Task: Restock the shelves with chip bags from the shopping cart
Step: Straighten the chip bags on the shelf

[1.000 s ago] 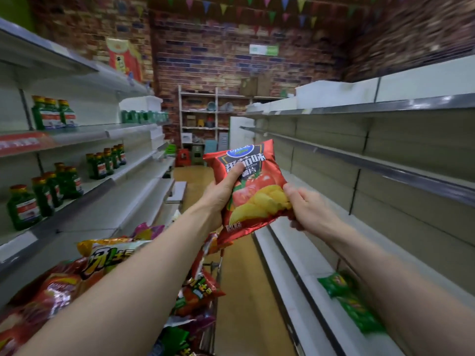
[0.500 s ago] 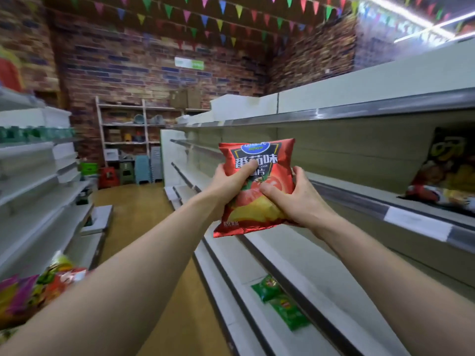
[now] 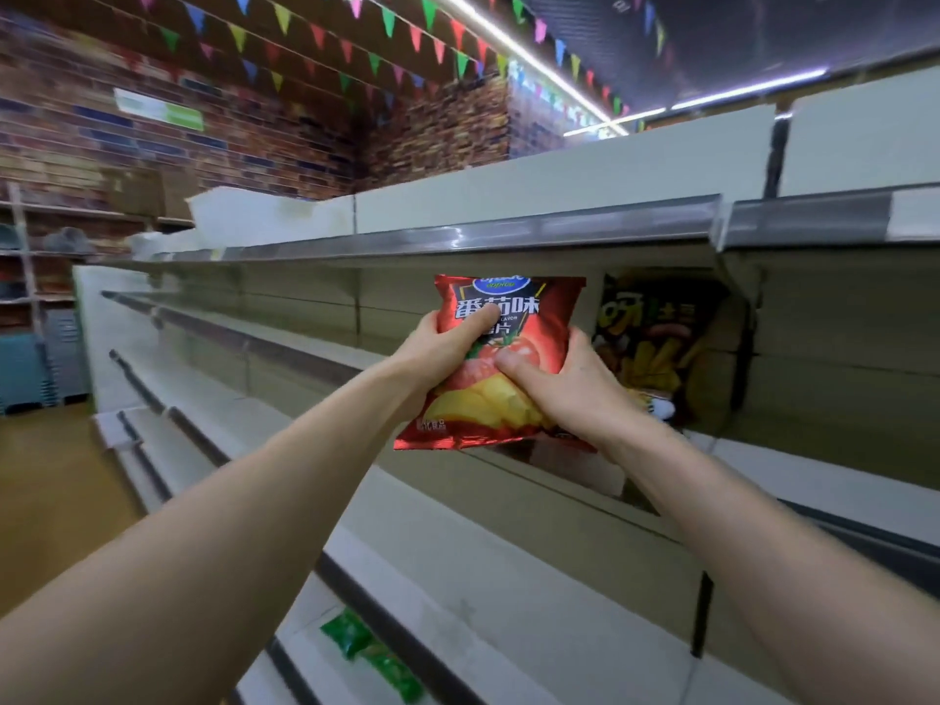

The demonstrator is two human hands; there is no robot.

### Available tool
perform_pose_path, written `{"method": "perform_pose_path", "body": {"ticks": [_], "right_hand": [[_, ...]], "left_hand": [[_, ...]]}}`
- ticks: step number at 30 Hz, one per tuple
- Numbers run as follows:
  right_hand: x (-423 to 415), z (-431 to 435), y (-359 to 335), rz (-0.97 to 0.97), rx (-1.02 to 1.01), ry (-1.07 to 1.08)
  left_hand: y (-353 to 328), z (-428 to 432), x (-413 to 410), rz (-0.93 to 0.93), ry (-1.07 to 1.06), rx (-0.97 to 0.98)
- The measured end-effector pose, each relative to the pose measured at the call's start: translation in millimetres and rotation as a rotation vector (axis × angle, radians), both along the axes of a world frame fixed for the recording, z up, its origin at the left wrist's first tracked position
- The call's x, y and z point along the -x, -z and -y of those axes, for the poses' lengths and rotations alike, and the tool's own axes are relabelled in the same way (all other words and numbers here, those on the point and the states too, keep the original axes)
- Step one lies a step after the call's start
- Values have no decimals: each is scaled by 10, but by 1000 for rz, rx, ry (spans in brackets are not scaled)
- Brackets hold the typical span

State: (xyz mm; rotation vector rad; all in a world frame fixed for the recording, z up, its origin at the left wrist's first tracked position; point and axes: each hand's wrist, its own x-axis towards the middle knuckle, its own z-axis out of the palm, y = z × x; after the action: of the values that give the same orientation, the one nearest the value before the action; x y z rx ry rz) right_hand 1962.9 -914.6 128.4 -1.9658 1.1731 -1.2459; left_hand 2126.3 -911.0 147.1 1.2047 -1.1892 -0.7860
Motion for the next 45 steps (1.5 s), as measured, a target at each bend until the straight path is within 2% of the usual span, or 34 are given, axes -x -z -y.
{"method": "perform_pose_path", "body": {"ticks": [3,9,13,17,26,31,32,34,36,38,39,41,45], "right_hand": [[199,134,-41,-31,-17,98],[470,353,-72,-24,-85,258],[564,439,-37,-34,-82,332],[635,435,37,-39,-93,410],[510,243,184,-68,-120,552],[458,111,38,-55,-70,653],[430,74,1,-96,-29,700],[391,57,-31,-333,117,843],[324,81,-25,-617,321,942],[293,159,0,-776,465,931],[285,196,12,-820,490,913],[280,243,20,-880,413,866],[299,272,40,-903,328,824]], "left_hand": [[-24,276,210,15,56,4],[-97,694,554,179,117,33],[-73,825,720,230,223,154],[-24,908,818,271,304,95],[198,981,717,371,410,127],[105,920,652,388,330,172],[86,893,653,389,248,238],[58,839,662,494,61,425],[86,819,684,634,-8,544],[153,905,716,735,7,658],[166,929,725,763,34,672],[186,987,743,840,72,601],[237,1051,778,932,37,552]]}}
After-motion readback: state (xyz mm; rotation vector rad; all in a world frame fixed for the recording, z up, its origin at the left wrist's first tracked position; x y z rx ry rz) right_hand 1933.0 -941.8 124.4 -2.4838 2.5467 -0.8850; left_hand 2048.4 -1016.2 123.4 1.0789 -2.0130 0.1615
